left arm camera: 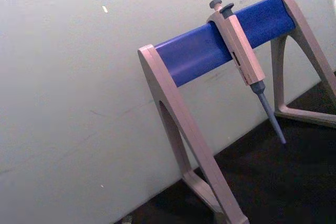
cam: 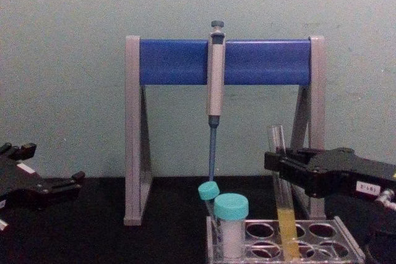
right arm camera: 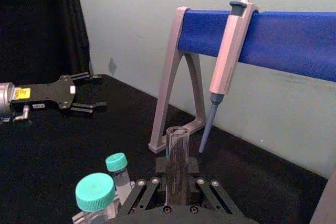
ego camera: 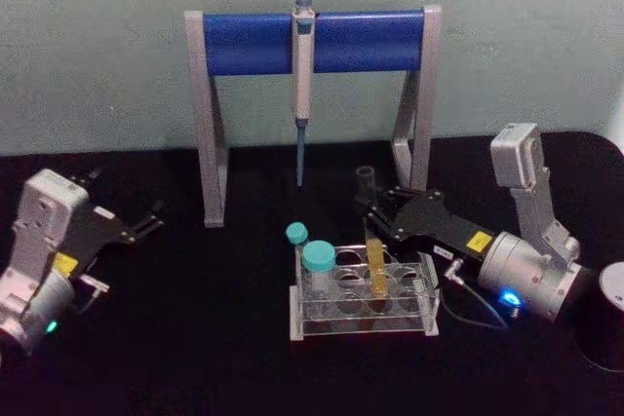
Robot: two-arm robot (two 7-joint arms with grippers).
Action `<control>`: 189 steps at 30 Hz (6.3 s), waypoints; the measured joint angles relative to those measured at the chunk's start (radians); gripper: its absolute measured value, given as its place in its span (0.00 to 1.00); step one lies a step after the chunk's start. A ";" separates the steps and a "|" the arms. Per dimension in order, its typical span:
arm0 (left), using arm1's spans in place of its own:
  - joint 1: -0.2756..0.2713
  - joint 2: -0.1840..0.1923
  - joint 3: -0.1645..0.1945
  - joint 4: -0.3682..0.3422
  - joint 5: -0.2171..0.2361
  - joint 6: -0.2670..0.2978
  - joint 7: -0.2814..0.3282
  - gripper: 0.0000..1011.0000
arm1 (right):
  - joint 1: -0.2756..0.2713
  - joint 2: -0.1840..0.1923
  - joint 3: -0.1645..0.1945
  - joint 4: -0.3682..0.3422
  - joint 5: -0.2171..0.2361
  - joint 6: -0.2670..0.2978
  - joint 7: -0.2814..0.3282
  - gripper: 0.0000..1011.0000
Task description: Pick up the test tube from the test tube rack, shake it, then place it back into the test tube rack.
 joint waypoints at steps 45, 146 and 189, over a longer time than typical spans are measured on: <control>0.000 0.000 0.000 0.000 0.000 0.000 0.000 0.99 | 0.000 0.000 0.000 0.000 0.000 0.000 0.001 0.99; 0.000 0.000 0.000 0.000 0.000 0.000 0.000 0.99 | -0.206 -0.065 0.199 -0.152 -0.174 0.152 -0.475 0.99; 0.000 0.000 0.000 0.000 0.000 0.000 0.000 0.99 | -0.206 -0.065 0.199 -0.152 -0.174 0.152 -0.475 0.99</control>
